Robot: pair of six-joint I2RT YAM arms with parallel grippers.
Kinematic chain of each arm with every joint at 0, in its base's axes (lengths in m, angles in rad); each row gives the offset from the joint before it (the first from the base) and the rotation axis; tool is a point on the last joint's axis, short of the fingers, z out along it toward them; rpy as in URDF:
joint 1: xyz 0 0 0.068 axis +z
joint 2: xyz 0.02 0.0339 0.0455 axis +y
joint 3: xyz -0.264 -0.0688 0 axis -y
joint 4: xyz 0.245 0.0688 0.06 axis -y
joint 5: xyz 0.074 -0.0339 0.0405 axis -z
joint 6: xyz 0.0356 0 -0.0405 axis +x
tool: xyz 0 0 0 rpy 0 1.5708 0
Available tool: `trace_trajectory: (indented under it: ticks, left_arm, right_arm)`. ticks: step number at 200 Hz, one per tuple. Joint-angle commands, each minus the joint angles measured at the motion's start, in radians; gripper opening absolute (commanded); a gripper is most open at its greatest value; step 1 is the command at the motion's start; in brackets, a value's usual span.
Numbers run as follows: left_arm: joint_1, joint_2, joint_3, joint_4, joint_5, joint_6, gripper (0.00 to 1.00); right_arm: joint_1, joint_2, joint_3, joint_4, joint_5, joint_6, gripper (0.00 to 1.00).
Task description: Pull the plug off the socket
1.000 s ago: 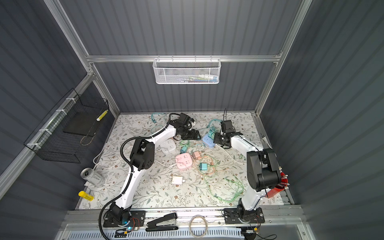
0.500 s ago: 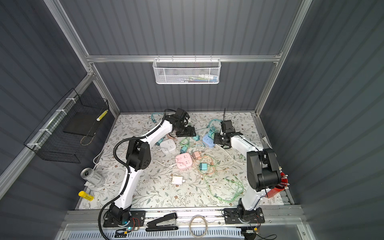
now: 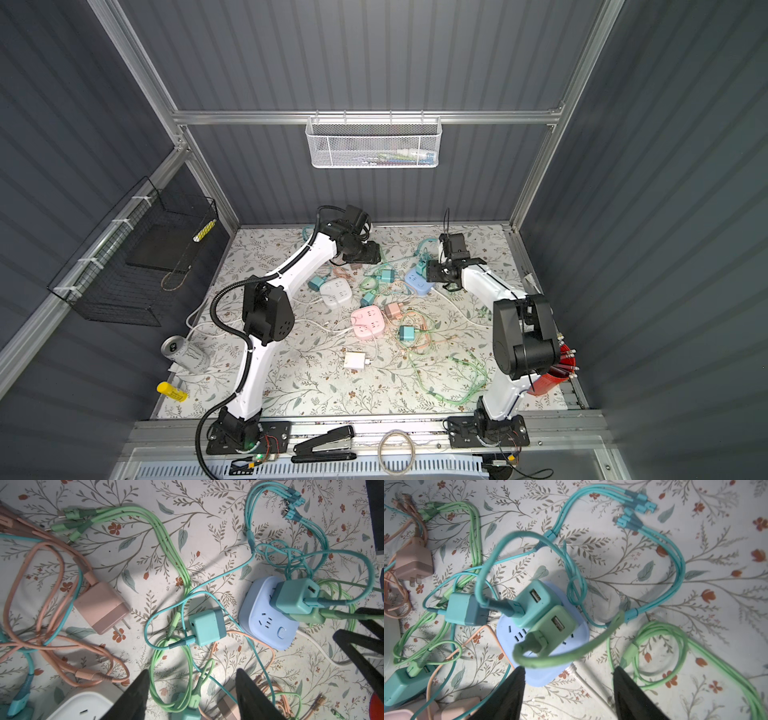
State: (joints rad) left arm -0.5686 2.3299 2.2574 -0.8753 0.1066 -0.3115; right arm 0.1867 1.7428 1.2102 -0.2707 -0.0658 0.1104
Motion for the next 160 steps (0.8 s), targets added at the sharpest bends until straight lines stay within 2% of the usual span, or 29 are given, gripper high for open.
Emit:
trace_trajectory:
  ticks: [1,30,54,86,160]
  left_arm:
    - [-0.027,0.031,0.087,-0.020,0.042,0.058,0.67]
    - [-0.057,0.123,0.205,-0.043,0.058,0.114,0.71]
    - [-0.061,0.152,0.193,0.017,0.090,0.115,0.75]
    - [-0.063,0.178,0.157,0.101,0.157,0.111,0.81]
    - [-0.065,0.233,0.136,0.188,0.252,0.148,0.81]
  right_arm:
    - [-0.004,0.030,0.042,-0.061,-0.036,-0.131,0.67]
    - [-0.006,0.049,0.062,-0.091,-0.045,-0.231,0.66]
    - [-0.006,0.058,0.072,-0.091,-0.075,-0.289,0.65]
    - [-0.006,0.097,0.091,-0.090,-0.060,-0.339,0.65]
    - [-0.006,0.199,0.193,-0.107,-0.042,-0.429,0.67]
